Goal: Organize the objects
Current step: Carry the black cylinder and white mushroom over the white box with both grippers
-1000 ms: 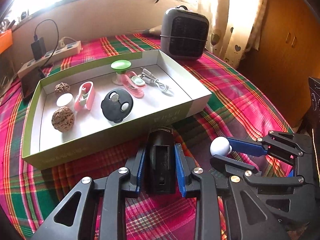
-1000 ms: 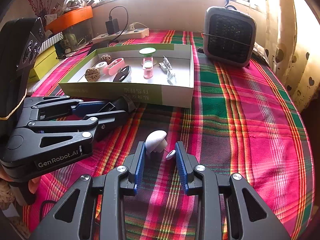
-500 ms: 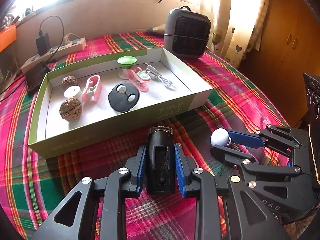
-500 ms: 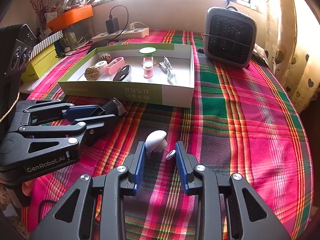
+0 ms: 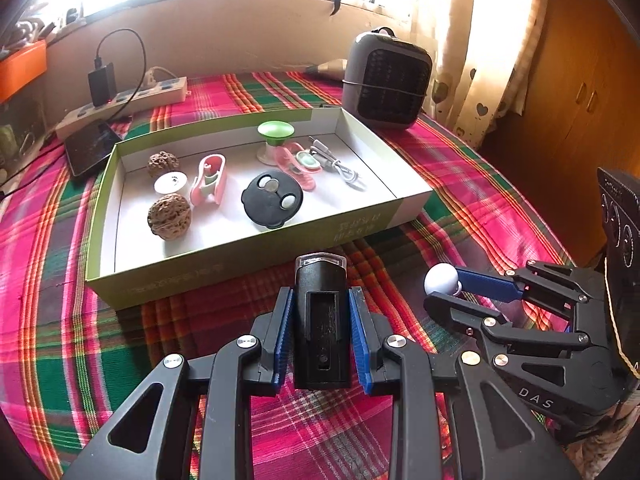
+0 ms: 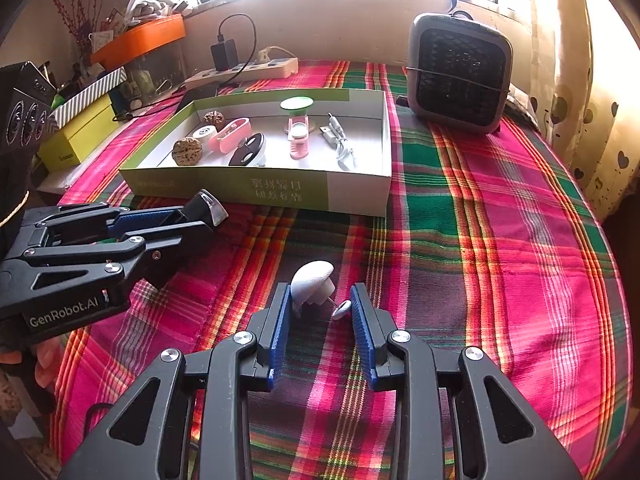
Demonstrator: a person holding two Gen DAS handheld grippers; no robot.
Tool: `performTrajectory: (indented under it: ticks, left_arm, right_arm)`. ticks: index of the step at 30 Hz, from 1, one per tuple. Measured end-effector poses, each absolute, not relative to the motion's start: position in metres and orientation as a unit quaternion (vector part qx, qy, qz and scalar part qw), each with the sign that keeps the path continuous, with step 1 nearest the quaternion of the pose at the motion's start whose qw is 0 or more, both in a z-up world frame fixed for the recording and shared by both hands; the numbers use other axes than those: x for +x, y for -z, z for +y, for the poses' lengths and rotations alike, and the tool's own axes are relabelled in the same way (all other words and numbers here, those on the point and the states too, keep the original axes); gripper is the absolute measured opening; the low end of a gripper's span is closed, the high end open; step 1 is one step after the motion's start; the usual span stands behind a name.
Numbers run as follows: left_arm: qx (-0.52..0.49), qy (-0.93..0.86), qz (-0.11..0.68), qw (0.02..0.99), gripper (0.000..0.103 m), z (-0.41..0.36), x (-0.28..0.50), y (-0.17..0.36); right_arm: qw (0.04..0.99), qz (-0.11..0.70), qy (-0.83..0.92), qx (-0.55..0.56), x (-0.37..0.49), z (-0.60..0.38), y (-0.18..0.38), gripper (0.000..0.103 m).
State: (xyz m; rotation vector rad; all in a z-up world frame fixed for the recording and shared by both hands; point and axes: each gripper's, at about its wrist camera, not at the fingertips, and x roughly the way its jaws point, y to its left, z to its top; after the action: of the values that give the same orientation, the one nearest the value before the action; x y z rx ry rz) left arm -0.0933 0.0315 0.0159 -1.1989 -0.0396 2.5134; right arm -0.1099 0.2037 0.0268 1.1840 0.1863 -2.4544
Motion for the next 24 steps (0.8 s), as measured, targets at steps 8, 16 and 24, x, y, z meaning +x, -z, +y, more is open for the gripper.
performTrajectory:
  ticks: [8, 16, 24]
  left_arm:
    - [-0.419, -0.891, -0.020, 0.174, 0.025, 0.025, -0.090, -0.022]
    - [-0.412, -0.895, -0.035, 0.168, 0.025, 0.010, -0.087, -0.034]
    - [-0.405, -0.900, -0.044, 0.156, 0.025, -0.001, -0.090, -0.042]
  right_arm:
    - [0.213, 0.066, 0.879, 0.422, -0.108, 0.198, -0.028, 0.031]
    - [0.220, 0.066, 0.882, 0.411, -0.107, 0.194, -0.036, 0.031]
    - [0.227, 0.067, 0.884, 0.402, -0.111, 0.188, -0.045, 0.031]
